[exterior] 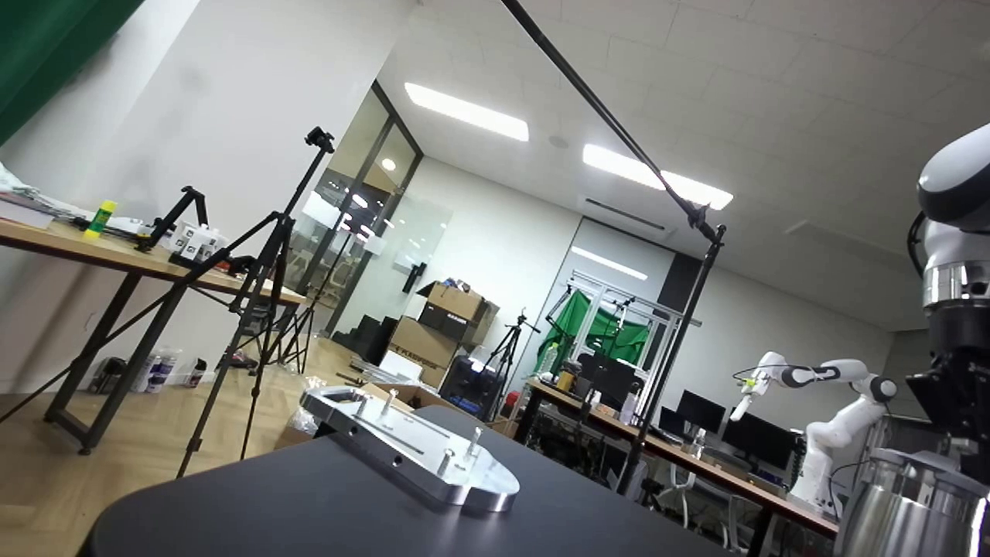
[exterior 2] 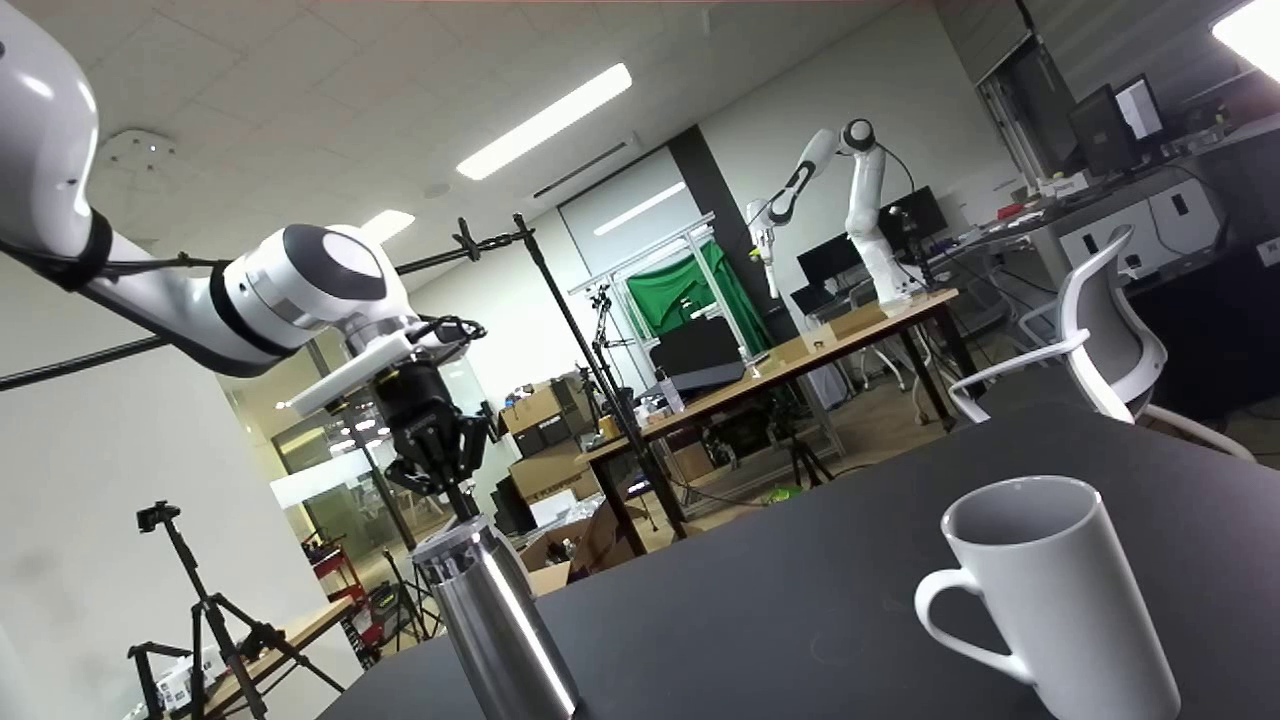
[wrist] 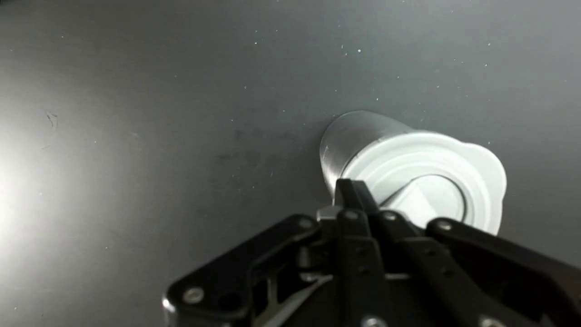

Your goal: Open the flask

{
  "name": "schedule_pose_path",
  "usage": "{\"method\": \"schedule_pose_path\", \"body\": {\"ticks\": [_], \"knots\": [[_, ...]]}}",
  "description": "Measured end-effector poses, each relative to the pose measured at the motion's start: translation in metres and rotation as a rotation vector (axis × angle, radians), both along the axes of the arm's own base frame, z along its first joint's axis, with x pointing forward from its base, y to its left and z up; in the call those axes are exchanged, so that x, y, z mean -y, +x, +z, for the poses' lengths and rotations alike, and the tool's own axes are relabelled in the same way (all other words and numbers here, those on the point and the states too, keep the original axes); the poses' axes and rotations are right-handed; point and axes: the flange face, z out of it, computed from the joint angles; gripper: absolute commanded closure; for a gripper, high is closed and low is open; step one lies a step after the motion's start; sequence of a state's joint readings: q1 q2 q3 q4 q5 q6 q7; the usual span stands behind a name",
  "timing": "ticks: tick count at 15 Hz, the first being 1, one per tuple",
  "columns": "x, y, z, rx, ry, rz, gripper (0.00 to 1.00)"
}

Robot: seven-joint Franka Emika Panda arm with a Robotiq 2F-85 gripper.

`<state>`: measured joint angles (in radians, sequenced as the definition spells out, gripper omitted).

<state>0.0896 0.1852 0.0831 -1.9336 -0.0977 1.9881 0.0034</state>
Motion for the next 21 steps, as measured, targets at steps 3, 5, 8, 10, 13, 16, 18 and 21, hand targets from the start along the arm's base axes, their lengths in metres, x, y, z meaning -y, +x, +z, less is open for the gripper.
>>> {"method": "schedule_pose_path", "body": {"ticks": [3, 5, 8, 10, 13, 16, 18, 21], "knots": [[-0.002, -0.001, 0.000, -0.010, -0.009, 0.008, 1.00], [-0.003, -0.006, 0.000, -0.046, -0.019, 0.010, 1.00], [-0.010, -0.015, 0.007, -0.112, -0.043, 0.020, 1.00], [-0.015, -0.018, 0.019, -0.112, -0.053, 0.031, 1.00], [-0.016, -0.013, 0.039, -0.045, -0.063, 0.046, 1.00], [-0.012, 0.000, 0.049, 0.070, -0.064, 0.056, 1.00], [-0.008, 0.006, 0.049, 0.113, -0.055, 0.052, 1.00], [-0.004, 0.009, 0.041, 0.122, -0.052, 0.043, 1.00]]}}
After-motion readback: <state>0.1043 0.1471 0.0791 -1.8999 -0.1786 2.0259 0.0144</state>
